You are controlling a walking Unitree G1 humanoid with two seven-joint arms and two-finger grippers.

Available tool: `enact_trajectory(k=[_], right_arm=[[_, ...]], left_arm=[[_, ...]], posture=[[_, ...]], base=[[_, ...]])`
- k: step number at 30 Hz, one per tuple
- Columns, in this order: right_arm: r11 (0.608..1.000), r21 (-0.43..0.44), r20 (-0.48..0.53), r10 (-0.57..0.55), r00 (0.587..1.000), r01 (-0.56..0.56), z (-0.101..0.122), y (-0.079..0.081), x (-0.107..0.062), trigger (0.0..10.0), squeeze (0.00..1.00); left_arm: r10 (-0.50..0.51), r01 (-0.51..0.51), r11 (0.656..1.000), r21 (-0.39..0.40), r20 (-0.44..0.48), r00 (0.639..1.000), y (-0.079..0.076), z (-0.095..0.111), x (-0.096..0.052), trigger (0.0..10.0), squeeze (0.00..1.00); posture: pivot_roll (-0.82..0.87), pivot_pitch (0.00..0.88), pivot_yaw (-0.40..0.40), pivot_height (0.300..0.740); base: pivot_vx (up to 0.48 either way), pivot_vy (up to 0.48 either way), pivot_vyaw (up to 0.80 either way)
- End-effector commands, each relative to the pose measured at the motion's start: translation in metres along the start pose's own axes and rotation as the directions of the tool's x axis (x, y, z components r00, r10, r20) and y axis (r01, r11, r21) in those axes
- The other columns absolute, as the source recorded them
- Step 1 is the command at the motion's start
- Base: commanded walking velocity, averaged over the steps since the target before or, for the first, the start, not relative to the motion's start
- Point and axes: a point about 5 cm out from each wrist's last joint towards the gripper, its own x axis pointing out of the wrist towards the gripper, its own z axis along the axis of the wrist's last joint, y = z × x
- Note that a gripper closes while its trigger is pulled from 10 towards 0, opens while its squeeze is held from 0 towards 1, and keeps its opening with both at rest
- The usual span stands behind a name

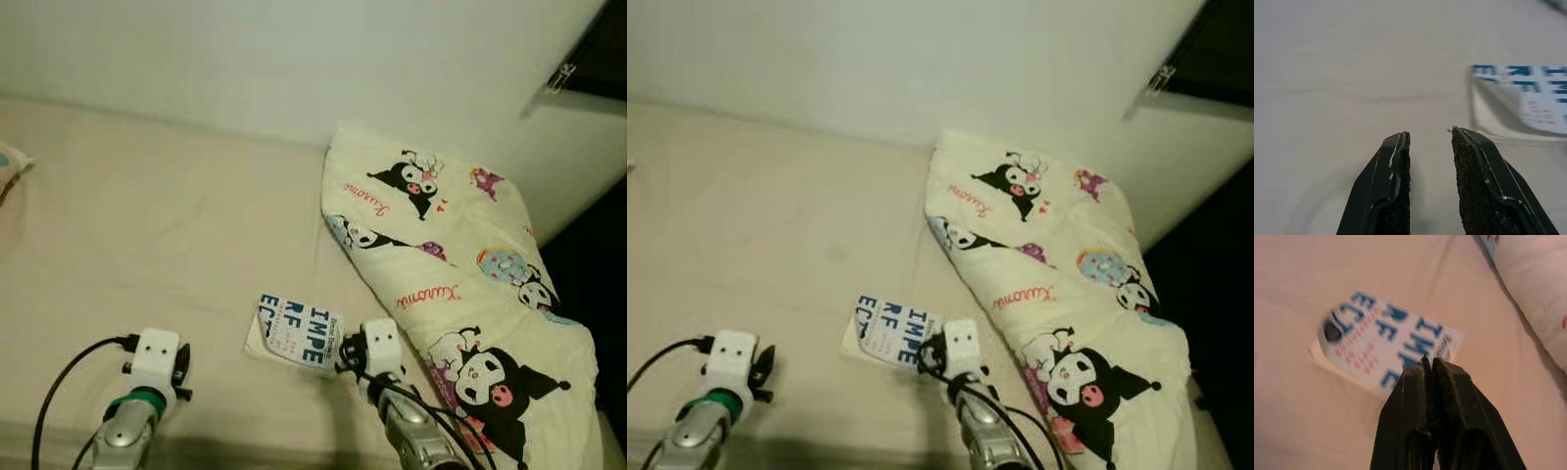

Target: Clean up the room

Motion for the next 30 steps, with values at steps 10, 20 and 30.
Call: enact_trajectory(k=[10, 20, 30], right_arm=[[0.998, 0.041, -0.177, -0.035, 0.984, 0.043, -0.046, -0.010, -0.019, 10.0, 0.00], [0.999, 0.004, -0.264, -0.030, 0.964, 0.032, -0.063, -0.013, -0.027, 10.0, 0.00], [0.991, -0.051, -0.552, 0.075, 0.831, -0.123, -0.119, -0.018, -0.069, 10.0, 0.00]], left_arm=[[-0.004, -0.001, 1.000, -0.024, -0.200, 0.980, -0.016, -0.054, -0.009, 10.0, 0.00], [-0.022, 0.028, 1.000, 0.013, -0.351, 0.936, -0.021, -0.092, -0.021, 10.0, 0.00], [-0.195, 0.187, 0.980, -0.067, -0.506, 0.840, -0.043, -0.125, -0.043, 10.0, 0.00]], posture=[[0.15, 0.000, -0.051, 0.734], [0.16, 0.000, -0.066, 0.734], [0.16, 0.000, -0.097, 0.734]], base=[[0.000, 0.000, 0.00], [0.000, 0.000, 0.00], [0.000, 0.000, 0.00]])
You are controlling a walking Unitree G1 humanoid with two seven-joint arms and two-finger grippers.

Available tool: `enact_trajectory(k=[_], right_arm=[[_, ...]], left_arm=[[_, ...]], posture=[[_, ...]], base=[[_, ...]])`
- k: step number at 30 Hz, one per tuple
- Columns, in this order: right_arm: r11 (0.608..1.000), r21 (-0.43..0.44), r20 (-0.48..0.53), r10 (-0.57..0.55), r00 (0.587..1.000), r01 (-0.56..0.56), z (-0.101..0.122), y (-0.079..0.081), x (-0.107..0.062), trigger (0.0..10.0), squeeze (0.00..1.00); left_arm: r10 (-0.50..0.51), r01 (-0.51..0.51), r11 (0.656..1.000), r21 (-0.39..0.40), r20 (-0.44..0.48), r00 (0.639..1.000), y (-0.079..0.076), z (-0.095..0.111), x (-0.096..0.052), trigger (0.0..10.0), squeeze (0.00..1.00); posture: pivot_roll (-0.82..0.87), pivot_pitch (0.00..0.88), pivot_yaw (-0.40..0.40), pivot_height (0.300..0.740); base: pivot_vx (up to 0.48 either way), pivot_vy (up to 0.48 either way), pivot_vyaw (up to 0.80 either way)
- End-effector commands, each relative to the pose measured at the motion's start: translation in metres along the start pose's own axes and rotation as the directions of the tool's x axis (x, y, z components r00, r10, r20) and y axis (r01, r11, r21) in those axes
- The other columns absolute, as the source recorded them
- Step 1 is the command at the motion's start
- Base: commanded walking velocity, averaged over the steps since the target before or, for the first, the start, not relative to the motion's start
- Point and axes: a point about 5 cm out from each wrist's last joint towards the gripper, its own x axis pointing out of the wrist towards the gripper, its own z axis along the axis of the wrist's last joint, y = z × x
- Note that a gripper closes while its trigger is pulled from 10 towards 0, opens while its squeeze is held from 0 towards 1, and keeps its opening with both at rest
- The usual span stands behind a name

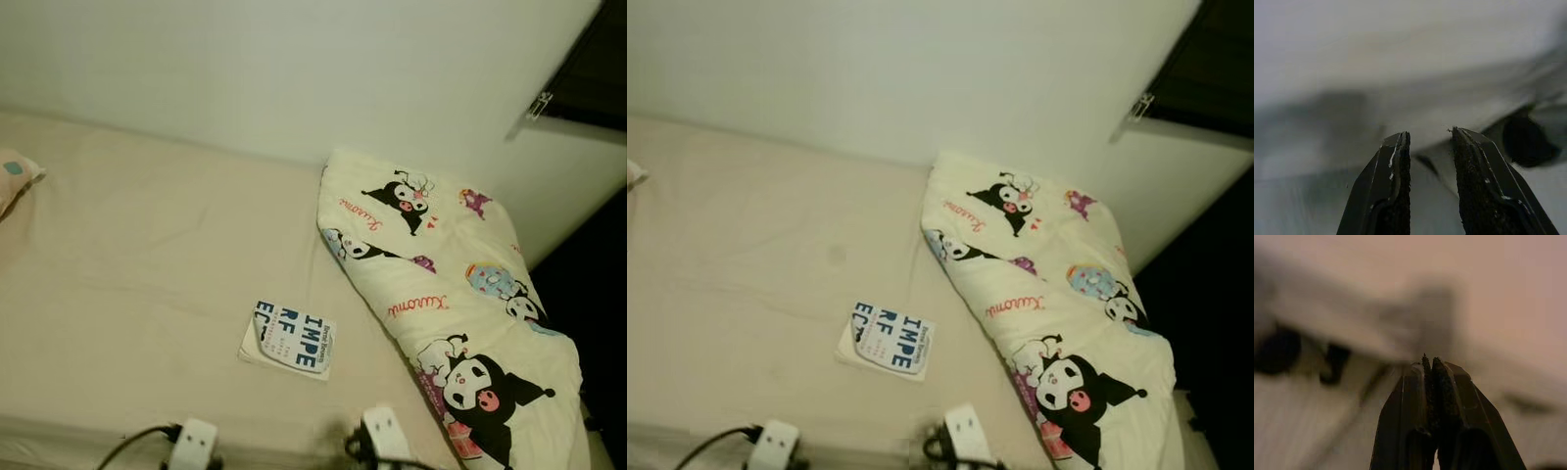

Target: Clean up the room

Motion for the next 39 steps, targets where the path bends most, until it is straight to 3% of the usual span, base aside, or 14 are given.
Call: enact_trajectory(k=[1, 8, 12, 16, 39], right_arm=[[1.000, 0.017, -0.029, -0.004, 1.000, 0.005, -0.010, -0.006, -0.004, 10.0, 0.00], [0.994, 0.102, 0.021, -0.038, 0.999, 0.035, -0.007, -0.011, -0.005, 10.0, 0.00], [0.997, 0.075, 0.049, -0.040, 0.998, 0.036, 0.003, -0.010, -0.003, 10.0, 0.00], [0.999, 0.044, 0.039, -0.026, 0.999, 0.024, 0.002, -0.009, -0.002, 10.0, 0.00], [0.997, 0.065, 0.032, -0.039, 0.999, 0.037, -0.002, -0.008, -0.003, 10.0, 0.00]], left_arm=[[0.019, -0.019, 1.000, -0.017, -0.032, 0.999, 0.003, -0.010, -0.003, 10.0, 0.00], [0.086, -0.085, 0.989, -0.120, 0.001, 0.996, 0.006, -0.008, -0.003, 10.0, 0.00], [0.071, -0.070, 0.996, -0.059, 0.017, 0.997, 0.004, -0.002, -0.001, 10.0, 0.00], [0.072, -0.071, 0.995, -0.065, 0.011, 0.997, 0.005, -0.004, -0.001, 10.0, 0.00], [0.080, -0.081, 0.994, -0.080, -0.012, 0.997, 0.005, -0.011, -0.002, 10.0, 0.00]], posture=[[0.16, 0.000, -0.097, 0.734], [0.14, 0.000, -0.095, 0.734], [0.14, 0.000, -0.092, 0.734], [0.14, 0.000, -0.089, 0.734], [0.14, 0.000, -0.093, 0.734]], base=[[0.000, 0.000, 0.00], [0.000, 0.000, 0.00], [0.000, 0.000, 0.00], [-0.141, 0.000, 0.00], [-0.352, 0.000, 0.00]])
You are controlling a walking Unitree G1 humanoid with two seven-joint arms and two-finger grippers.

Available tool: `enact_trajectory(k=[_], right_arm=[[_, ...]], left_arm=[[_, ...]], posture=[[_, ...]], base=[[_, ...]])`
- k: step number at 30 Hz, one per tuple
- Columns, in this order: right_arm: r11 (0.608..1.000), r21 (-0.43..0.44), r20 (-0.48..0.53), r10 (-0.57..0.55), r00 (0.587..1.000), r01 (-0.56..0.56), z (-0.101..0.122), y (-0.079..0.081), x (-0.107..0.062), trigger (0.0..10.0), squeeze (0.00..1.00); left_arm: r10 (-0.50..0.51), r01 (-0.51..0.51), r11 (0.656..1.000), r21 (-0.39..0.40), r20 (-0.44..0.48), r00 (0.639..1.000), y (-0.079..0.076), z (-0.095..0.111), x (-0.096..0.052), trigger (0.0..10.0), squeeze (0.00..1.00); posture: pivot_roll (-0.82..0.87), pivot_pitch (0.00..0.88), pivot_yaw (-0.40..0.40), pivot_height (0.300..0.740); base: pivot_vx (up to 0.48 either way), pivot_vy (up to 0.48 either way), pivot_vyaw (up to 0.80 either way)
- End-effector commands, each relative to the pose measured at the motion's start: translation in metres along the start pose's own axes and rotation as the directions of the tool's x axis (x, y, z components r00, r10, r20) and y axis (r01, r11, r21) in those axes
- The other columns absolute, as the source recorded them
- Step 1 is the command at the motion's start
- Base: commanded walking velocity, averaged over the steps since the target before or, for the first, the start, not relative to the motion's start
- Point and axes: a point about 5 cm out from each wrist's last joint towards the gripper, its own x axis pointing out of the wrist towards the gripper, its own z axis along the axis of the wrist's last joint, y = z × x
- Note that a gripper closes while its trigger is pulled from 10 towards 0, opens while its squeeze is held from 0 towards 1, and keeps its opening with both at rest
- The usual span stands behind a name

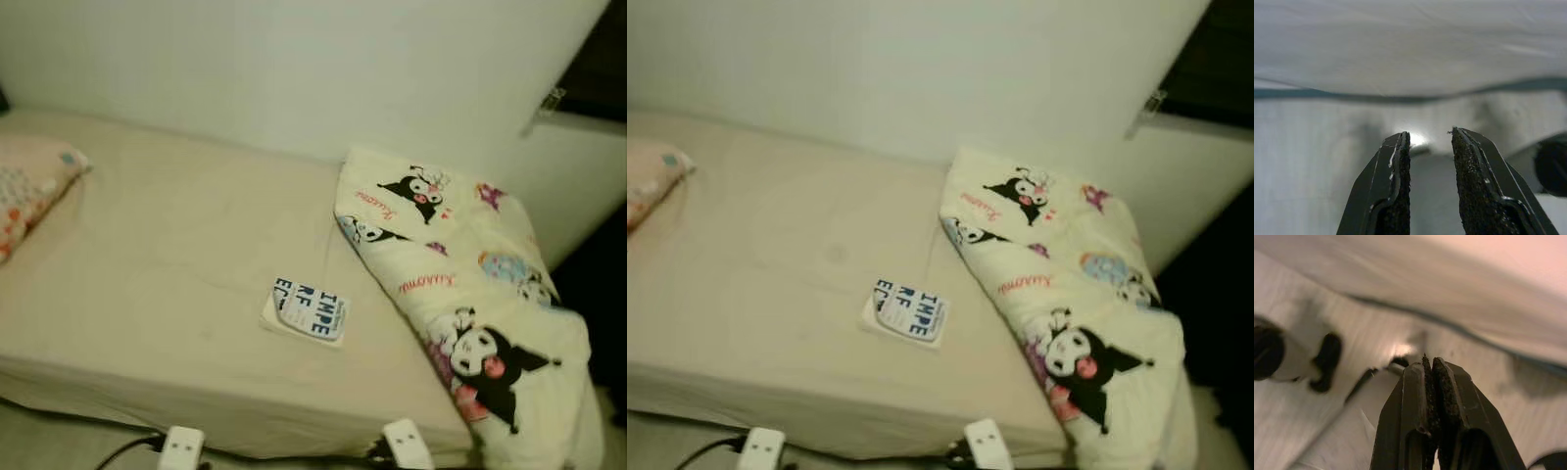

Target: Clean up the room

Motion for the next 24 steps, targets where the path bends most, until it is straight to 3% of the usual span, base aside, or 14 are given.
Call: enact_trajectory(k=[1, 20, 24], right_arm=[[1.000, 0.015, -0.016, -0.006, 1.000, 0.006, -0.0058, -0.0006, -0.0015, 10.0, 0.00], [1.000, 0.014, 0.002, 0.002, 1.000, -0.002, -0.0033, -0.0002, -0.0012, 10.0, 0.00], [1.000, 0.015, 0.002, -0.001, 1.000, 0.001, -0.0030, -0.0005, -0.0011, 10.0, 0.00]], left_arm=[[-0.013, 0.013, 1.000, 0.003, -0.045, 0.999, -0.0031, -0.0113, -0.0026, 10.0, 0.00], [-0.019, 0.019, 1.000, 0.008, -0.045, 0.999, -0.0042, -0.0115, -0.0025, 10.0, 0.00], [-0.019, 0.020, 1.000, 0.011, -0.042, 0.999, -0.0044, -0.0108, -0.0023, 10.0, 0.00]], posture=[[0.14, 0.000, -0.093, 0.734], [0.14, 0.000, -0.090, 0.734], [0.14, 0.000, -0.092, 0.734]], base=[[-0.360, 0.000, 0.00], [-0.359, 0.000, 0.00], [-0.131, 0.000, 0.00]])
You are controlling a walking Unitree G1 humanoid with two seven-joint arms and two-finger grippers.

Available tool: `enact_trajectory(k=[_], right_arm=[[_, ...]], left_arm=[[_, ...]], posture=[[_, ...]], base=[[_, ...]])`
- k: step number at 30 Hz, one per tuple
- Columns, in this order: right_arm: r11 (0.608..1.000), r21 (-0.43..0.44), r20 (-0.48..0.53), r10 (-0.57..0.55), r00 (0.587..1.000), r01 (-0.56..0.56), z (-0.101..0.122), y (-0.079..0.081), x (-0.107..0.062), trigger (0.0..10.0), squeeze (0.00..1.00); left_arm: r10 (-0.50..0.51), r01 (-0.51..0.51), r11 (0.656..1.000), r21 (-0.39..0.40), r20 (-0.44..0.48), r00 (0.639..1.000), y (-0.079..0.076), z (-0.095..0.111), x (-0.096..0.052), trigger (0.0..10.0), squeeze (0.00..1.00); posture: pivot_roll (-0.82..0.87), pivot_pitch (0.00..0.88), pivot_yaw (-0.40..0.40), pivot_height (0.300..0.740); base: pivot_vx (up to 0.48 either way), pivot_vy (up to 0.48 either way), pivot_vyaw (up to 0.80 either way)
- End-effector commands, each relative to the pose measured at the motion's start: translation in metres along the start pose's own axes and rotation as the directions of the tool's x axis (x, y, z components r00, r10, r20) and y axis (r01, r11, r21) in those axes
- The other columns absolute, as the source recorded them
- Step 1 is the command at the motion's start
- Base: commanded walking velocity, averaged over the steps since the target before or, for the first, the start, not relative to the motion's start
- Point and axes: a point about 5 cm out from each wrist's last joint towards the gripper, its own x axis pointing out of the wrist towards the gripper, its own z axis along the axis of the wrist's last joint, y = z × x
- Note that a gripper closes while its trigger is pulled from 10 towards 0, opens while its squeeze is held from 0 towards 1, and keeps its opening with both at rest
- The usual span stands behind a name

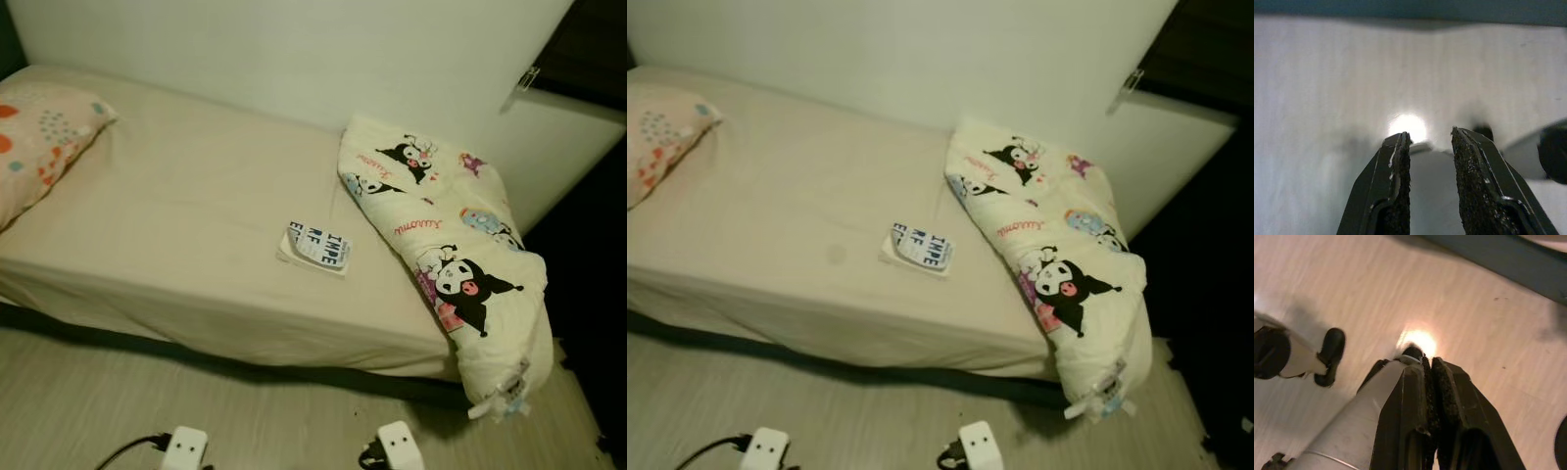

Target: Clean up the room

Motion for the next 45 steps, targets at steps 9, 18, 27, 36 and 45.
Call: enact_trajectory(k=[9, 18, 27, 36, 45], right_arm=[[1.000, -0.003, -0.009, -0.024, 1.000, 0.024, -0.0021, -0.0074, -0.0022, 10.0, 0.00], [1.000, -0.008, -0.006, -0.020, 1.000, 0.020, -0.0018, -0.0069, -0.0021, 10.0, 0.00], [1.000, -0.004, -0.007, -0.021, 1.000, 0.021, -0.0010, -0.0067, -0.0017, 10.0, 0.00], [1.000, 0.009, -0.011, -0.028, 1.000, 0.028, -0.0021, -0.0069, -0.0018, 10.0, 0.00], [0.999, 0.017, -0.016, -0.047, 0.999, 0.048, -0.0037, -0.0092, -0.0026, 10.0, 0.00]], left_arm=[[-0.027, 0.027, 1.000, 0.003, -0.024, 0.999, -0.0111, -0.0069, -0.0009, 10.0, 0.00], [-0.028, 0.028, 1.000, 0.005, -0.025, 0.999, -0.0106, -0.0068, -0.0008, 10.0, 0.00], [-0.019, 0.019, 1.000, 0.000, -0.027, 0.999, -0.0089, -0.0066, -0.0007, 10.0, 0.00], [-0.017, 0.017, 1.000, 0.003, -0.026, 1.000, -0.0079, -0.0062, -0.0007, 10.0, 0.00], [-0.024, 0.024, 1.000, 0.008, -0.033, 0.999, -0.0089, -0.0066, -0.0005, 10.0, 0.00]], posture=[[0.14, 0.000, -0.092, 0.734], [0.14, 0.000, -0.093, 0.734], [0.15, 0.000, -0.090, 0.734], [0.15, 0.000, -0.090, 0.734], [0.14, 0.000, -0.086, 0.734]], base=[[0.085, 0.000, 0.00], [0.464, 0.000, 0.00], [0.466, 0.000, 0.00], [0.463, 0.000, 0.00], [0.358, 0.000, -0.62]])
